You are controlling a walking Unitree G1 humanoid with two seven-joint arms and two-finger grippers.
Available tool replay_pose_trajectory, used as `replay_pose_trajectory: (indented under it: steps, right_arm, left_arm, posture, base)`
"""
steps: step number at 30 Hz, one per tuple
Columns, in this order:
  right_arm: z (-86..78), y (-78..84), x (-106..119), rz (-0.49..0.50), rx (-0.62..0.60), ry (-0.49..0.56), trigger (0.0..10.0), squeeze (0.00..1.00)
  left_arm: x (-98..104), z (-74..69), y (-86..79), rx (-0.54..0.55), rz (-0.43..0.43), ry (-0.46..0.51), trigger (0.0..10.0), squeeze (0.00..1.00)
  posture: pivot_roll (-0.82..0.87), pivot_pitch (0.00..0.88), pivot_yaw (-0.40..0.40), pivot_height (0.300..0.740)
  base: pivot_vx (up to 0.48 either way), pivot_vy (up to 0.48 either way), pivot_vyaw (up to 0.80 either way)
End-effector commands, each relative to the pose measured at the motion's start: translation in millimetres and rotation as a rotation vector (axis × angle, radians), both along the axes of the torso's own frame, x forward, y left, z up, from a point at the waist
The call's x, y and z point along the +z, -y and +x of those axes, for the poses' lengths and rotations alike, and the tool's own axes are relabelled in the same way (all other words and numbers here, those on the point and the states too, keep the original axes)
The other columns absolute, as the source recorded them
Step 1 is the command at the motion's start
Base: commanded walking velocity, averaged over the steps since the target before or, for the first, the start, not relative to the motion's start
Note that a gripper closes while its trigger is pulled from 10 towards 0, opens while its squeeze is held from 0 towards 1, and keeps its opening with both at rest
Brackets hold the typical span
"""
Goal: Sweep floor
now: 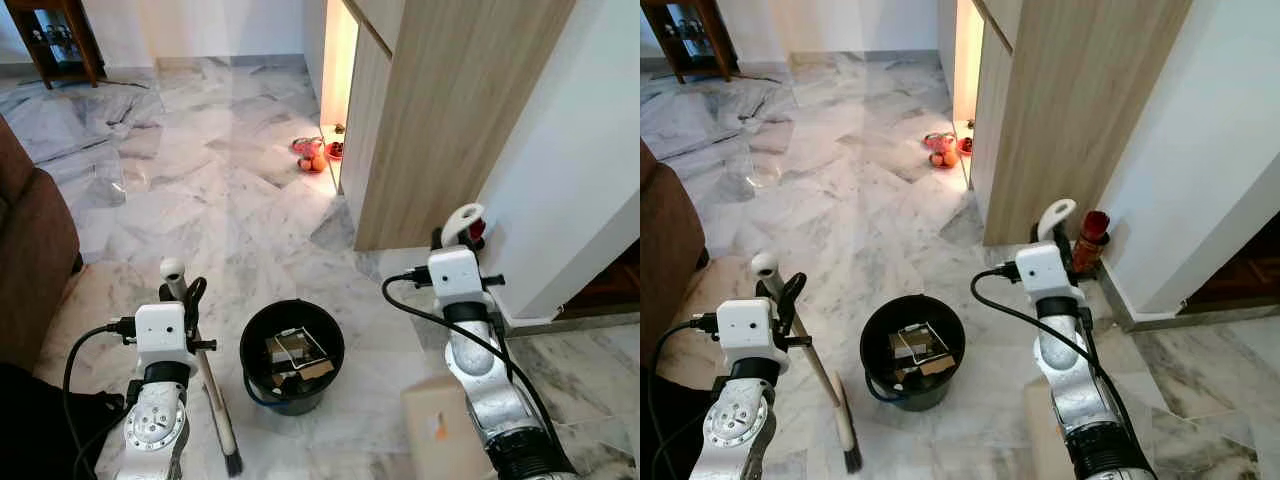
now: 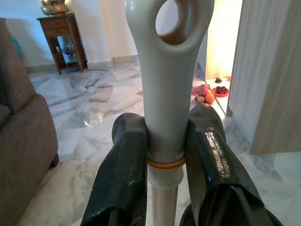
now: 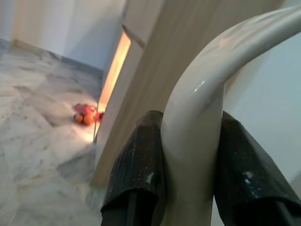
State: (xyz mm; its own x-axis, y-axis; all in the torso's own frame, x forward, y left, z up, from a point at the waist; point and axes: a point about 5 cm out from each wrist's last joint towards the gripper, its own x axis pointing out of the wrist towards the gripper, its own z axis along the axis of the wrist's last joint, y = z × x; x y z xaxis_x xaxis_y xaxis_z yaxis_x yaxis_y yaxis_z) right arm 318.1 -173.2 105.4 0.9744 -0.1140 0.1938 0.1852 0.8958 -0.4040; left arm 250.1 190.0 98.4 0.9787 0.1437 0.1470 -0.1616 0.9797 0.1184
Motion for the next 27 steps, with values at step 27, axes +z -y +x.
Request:
replay_pose_trajectory:
  steps: [27]
  right_arm:
    - [0.0, 7.6, -21.2, 0.257, -0.025, -0.037, 10.0, 0.00]
  left_arm:
    - [-0.9, -5.6, -4.7, 0.006, 0.012, 0.017, 10.0, 0.00]
  posture:
    - [0.14, 0.075, -0.028, 0.740]
  base:
    - [0.000, 0.000, 0.00]
